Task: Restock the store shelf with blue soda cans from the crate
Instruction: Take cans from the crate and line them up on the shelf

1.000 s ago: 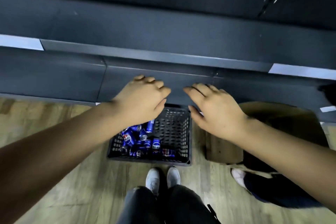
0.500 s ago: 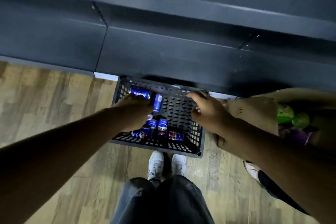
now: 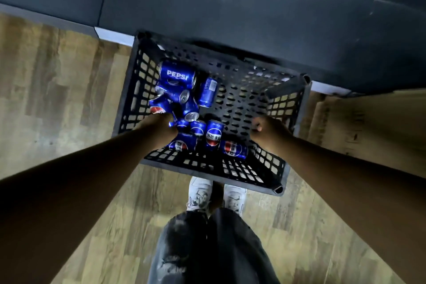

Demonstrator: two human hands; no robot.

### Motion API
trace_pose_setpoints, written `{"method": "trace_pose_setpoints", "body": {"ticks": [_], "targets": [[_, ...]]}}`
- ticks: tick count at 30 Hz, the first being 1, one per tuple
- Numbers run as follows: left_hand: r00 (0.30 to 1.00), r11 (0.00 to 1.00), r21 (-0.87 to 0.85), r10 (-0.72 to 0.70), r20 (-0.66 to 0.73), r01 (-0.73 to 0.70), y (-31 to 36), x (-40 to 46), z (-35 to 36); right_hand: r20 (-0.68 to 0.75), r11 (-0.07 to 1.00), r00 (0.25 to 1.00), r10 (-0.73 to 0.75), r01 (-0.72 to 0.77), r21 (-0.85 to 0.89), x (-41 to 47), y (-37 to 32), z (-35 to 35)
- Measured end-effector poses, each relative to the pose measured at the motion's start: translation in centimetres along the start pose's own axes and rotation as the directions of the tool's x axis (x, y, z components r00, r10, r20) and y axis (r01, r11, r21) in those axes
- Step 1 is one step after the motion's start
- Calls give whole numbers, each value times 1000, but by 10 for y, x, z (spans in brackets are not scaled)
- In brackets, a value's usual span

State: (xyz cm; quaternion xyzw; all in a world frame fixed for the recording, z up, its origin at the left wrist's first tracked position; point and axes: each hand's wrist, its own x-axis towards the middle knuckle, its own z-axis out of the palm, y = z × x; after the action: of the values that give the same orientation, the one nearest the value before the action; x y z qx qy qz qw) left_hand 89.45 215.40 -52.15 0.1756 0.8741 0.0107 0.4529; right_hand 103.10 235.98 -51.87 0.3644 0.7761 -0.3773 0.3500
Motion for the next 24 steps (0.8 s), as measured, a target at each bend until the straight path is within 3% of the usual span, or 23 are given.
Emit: {"method": "trace_pose_setpoints", "body": {"ticks": [8,13,24], "targets": [[998,937,-343,-47,53,62,5,92,86,71,972,986,148,-158,173,102,35,73],[999,930,-365,-51,-9,44,5,144,130,-8,927,981,196,-183,329,169,43,127],[968,865,-498,-73,-240,-58,-1,195,176,25,812,978,206,-185,553,238,40,186]]}}
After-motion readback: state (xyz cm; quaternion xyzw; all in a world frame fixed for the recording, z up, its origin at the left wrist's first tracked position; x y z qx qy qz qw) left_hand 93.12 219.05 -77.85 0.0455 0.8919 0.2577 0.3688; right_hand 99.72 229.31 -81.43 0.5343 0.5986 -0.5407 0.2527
